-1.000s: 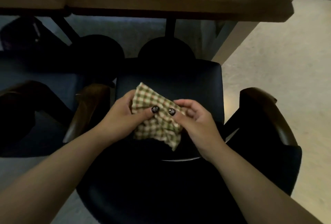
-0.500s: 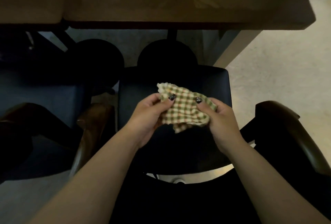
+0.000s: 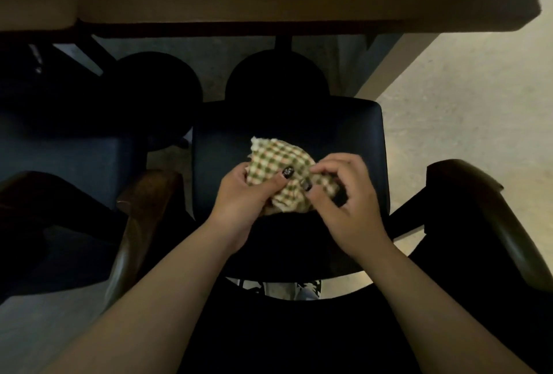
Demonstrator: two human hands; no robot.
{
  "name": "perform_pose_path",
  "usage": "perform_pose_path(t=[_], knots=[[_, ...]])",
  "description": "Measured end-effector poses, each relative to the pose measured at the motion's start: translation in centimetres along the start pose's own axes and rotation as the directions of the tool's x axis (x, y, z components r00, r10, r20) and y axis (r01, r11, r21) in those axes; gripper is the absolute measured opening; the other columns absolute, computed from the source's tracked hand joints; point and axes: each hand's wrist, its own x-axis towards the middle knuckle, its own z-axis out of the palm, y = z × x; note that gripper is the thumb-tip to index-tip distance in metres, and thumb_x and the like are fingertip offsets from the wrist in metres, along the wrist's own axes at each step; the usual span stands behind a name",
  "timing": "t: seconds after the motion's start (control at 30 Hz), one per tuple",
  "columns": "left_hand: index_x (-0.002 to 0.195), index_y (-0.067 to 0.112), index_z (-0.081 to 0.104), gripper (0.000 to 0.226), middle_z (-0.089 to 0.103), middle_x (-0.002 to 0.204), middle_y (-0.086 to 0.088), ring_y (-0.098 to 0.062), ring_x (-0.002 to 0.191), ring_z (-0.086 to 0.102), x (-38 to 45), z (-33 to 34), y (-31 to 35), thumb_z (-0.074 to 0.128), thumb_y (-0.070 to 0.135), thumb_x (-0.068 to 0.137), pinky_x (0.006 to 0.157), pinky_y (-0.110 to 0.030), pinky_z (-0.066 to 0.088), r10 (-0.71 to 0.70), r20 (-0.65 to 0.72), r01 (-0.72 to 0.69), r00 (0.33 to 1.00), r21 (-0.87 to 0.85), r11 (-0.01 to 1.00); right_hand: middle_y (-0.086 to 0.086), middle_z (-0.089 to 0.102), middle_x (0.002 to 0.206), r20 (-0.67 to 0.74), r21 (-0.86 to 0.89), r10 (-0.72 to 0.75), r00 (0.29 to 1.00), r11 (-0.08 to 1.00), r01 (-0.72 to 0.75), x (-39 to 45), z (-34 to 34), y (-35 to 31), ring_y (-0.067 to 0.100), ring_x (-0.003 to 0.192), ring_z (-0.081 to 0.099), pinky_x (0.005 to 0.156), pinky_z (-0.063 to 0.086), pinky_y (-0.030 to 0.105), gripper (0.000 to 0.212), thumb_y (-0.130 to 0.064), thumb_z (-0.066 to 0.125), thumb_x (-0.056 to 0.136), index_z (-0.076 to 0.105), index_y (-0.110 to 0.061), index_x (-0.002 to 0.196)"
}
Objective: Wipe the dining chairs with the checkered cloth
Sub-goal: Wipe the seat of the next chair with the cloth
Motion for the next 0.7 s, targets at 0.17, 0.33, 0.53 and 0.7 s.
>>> perform_pose_path(t=[0.17,0.33,0.53,0.7], knots=[[0.111,0.014,0.065,0.028,0.075,0.101,-0.006,-0.021,0.096,0.071,0.1,0.1,-0.2,0.071,0.021,0.085,0.075,-0.032,0.057,-0.033,-0.005,0.033,0.999,-0.056,0.998,-0.009,0.045,0.135,0.178,-0.1,0.011,0.984,0.995,0.007,-0.5,0.7,-0.2,0.011,0.128,0.041,0.107,0.031,0.017,0.05,-0.041,0.077,0.072,0.065,-0.029,0.119],[0.118,0.007,0.061,0.052,0.073,0.108,-0.008,-0.022,0.099,0.07,-0.6,0.6,0.4,0.077,0.015,0.069,0.074,-0.026,0.057,0.02,0.173,0.005,0.985,-0.145,0.989,-0.017,0.055,0.11,-0.037,-0.013,0.227,0.973,0.974,-0.228,0.8,0.0,-0.1,0.011,0.109,0.05,0.087,0.033,0.003,0.004,-0.021,0.073,0.08,0.075,-0.021,0.084],[0.12,0.017,0.051,0.046,0.074,0.095,-0.004,-0.014,0.082,0.07,0.2,0.1,0.2,0.069,-0.003,0.084,0.063,-0.023,0.054,0.116,-0.134,-0.124,0.984,-0.051,0.991,0.0,0.061,0.08,-0.445,0.163,0.488,0.751,0.869,-0.467,1.9,-1.8,1.0,0.006,0.066,0.055,0.065,0.047,0.025,0.018,-0.031,0.063,0.085,0.058,-0.019,0.072],[0.106,0.037,0.07,0.04,0.073,0.103,0.004,-0.011,0.092,0.068,0.8,-1.0,0.2,0.066,0.002,0.087,0.07,-0.02,0.053,0.194,-0.079,-0.184,0.978,0.118,0.976,0.003,0.063,0.107,-0.338,0.312,0.62,0.709,0.784,-0.537,2.3,-2.6,1.7,0.012,0.056,0.066,0.044,0.046,0.015,0.027,-0.01,0.051,0.091,0.059,-0.032,0.105]])
